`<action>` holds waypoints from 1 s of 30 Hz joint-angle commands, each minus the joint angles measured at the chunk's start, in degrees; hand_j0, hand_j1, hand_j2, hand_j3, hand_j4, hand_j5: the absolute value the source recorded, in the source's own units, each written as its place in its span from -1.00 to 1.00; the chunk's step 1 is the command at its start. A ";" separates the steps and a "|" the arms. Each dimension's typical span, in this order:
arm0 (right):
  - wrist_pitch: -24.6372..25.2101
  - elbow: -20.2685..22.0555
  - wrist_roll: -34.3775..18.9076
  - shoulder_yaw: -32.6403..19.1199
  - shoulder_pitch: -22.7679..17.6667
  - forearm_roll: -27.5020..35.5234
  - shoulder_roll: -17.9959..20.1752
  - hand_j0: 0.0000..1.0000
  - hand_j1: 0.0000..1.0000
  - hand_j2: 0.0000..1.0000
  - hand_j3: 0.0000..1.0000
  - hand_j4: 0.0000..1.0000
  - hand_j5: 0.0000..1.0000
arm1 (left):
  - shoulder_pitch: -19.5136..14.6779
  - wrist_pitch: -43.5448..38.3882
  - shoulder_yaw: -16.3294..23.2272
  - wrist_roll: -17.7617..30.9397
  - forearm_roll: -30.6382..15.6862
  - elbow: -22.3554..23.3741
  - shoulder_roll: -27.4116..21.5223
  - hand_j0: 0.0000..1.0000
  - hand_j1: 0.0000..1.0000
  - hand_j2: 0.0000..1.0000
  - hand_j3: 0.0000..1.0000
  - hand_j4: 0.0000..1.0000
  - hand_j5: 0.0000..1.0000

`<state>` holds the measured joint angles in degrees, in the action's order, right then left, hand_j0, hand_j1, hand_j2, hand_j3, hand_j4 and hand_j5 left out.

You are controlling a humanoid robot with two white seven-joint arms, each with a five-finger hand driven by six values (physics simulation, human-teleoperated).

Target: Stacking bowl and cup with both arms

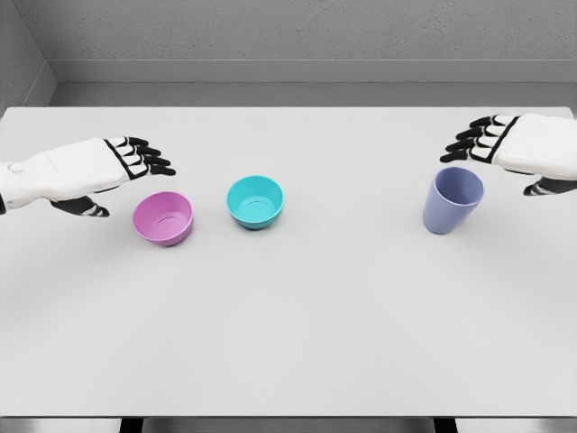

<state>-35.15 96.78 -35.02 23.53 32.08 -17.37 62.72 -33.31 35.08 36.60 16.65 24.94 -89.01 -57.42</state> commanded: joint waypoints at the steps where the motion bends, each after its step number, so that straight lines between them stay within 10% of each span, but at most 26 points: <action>1: 0.15 0.26 0.02 0.12 0.09 0.23 -0.14 1.00 1.00 1.00 1.00 1.00 1.00 | 0.00 -0.08 -0.04 0.32 -0.33 -0.02 -0.06 1.00 1.00 1.00 1.00 1.00 1.00; 6: 0.15 0.26 0.02 -0.06 0.61 0.23 -0.23 1.00 1.00 1.00 1.00 1.00 1.00 | -3.07 -0.08 2.24 4.27 -0.42 0.51 -0.06 1.00 1.00 1.00 1.00 1.00 1.00; 9: 0.15 -0.27 0.02 -0.32 1.40 0.14 -0.85 1.00 1.00 1.00 1.00 1.00 1.00 | -9.23 -0.08 10.94 4.62 -0.51 4.90 -0.15 1.00 1.00 1.00 1.00 1.00 1.00; 12: 0.15 -0.18 0.02 -0.32 1.41 0.23 -0.32 1.00 1.00 1.00 1.00 1.00 1.00 | -12.04 -0.08 10.95 17.02 -0.60 3.23 1.26 1.00 1.00 1.00 1.00 1.00 1.00; 30: 0.15 -1.50 0.02 -1.11 5.62 -7.50 -3.92 1.00 1.00 1.00 1.00 1.00 1.00 | -12.04 -0.08 11.21 17.37 -0.60 6.57 7.06 1.00 1.00 1.00 1.00 1.00 1.00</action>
<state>-35.13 95.86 -35.02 22.98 37.53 -24.01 59.01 -45.35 35.14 47.77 33.92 24.53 -82.72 -50.55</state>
